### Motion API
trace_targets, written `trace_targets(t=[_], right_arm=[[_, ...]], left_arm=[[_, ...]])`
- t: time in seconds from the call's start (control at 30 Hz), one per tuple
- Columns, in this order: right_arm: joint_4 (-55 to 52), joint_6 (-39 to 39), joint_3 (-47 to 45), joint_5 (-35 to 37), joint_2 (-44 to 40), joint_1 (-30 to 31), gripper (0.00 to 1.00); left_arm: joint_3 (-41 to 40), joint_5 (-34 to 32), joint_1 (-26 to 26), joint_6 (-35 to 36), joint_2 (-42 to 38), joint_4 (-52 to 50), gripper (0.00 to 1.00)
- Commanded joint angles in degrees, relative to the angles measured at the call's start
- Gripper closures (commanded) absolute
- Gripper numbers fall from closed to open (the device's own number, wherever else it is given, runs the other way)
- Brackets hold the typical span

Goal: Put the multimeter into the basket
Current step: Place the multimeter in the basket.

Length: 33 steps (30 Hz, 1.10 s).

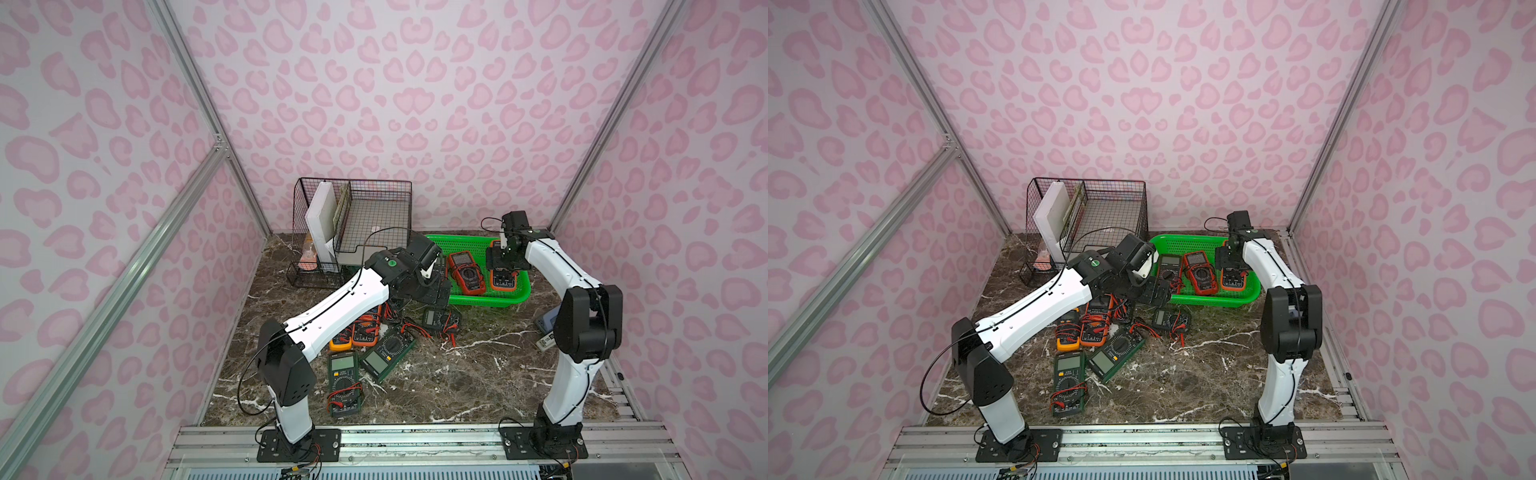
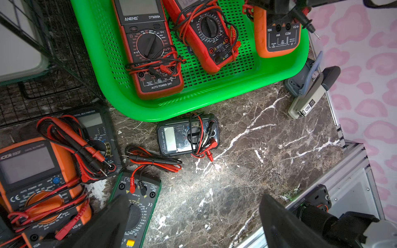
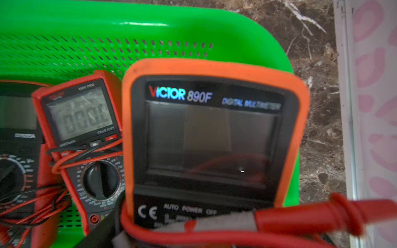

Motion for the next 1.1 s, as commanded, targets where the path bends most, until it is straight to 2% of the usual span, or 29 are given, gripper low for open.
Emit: trace_targets(t=[0.0, 0.2, 0.33, 0.47, 0.57, 1.07], right_arm=[[-0.1, -1.3, 1.6, 3.7, 1.6, 0.5, 0.47], [-0.6, -1.0, 2.7, 4.9, 4.7, 0.8, 0.44], [-0.9, -0.4, 3.4, 5.2, 6.6, 0.9, 0.37], [-1.6, 0.7, 4.4, 5.2, 8.4, 1.0, 0.13], [-2.4, 1.5, 5.2, 5.7, 9.1, 1.1, 0.01], [-4.5, 4.7, 6.1, 2.3, 4.7, 1.1, 0.01]], left_arm=[[0.5, 1.4, 0.3, 0.5, 0.5, 0.0, 0.01], [0.2, 1.7, 0.6, 0.6, 0.4, 0.2, 0.01], [0.2, 2.0, 0.9, 0.9, 0.4, -0.2, 0.01], [0.0, 2.0, 1.1, 1.1, 0.4, -0.7, 0.01], [-0.1, 2.1, 1.2, 1.2, 0.3, -1.1, 0.02], [-0.2, 2.1, 1.5, 0.9, -0.6, -3.6, 0.02]])
